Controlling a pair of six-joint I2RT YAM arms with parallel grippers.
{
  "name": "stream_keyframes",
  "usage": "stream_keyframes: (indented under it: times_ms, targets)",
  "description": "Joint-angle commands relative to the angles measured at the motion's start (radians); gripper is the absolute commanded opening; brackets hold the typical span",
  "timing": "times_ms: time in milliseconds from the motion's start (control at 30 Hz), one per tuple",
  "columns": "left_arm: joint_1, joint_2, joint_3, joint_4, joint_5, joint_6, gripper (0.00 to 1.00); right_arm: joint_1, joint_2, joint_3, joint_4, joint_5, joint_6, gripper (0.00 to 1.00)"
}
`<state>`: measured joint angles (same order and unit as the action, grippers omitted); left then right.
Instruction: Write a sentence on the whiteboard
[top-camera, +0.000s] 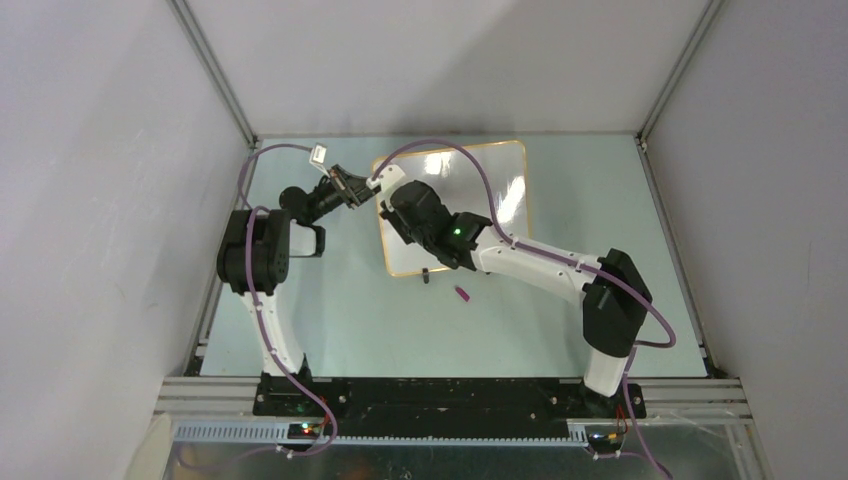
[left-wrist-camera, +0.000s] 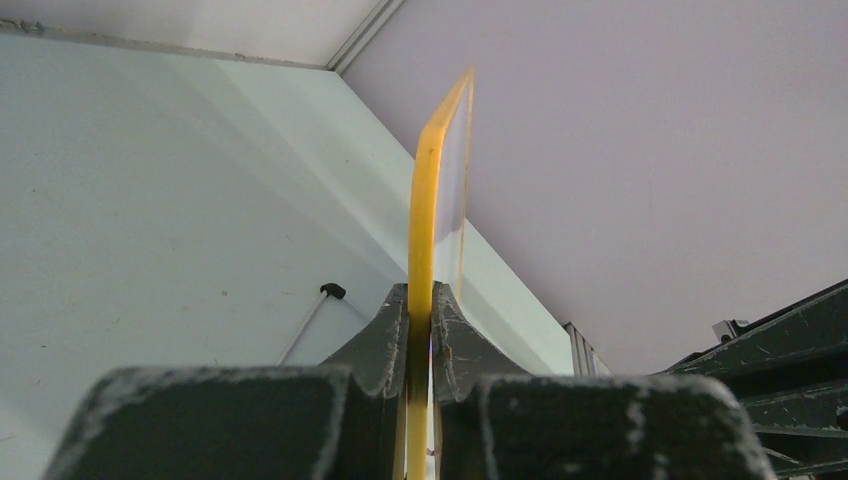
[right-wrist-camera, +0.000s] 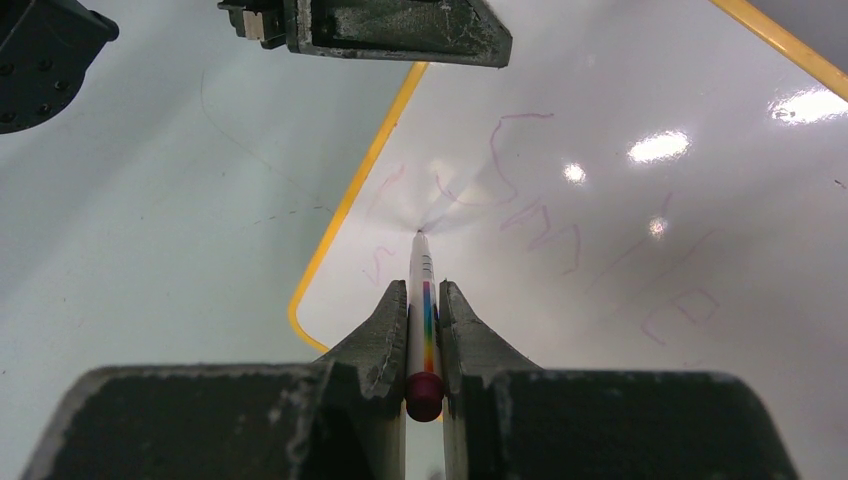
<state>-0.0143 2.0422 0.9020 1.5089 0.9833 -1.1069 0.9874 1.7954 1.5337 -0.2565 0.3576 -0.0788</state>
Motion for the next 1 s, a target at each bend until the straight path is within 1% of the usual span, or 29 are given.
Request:
stream_keyframes:
  times_ms: [0,600,967]
  targets:
    - [-0.015,-0.004,-0.017,0.021,0.057,0.064,0.0,-0.002,0.017,0.018,0.008,0.009,0.005,0.0]
    - [-0.015,-0.004,-0.017,0.02,0.058,0.065,0.0,0.032,-0.027,-0.089,0.013,0.027,0.044,0.0]
    - [-0.015,-0.006,-0.017,0.021,0.057,0.066,0.0,0.041,-0.032,-0.102,0.025,0.031,0.041,0.0]
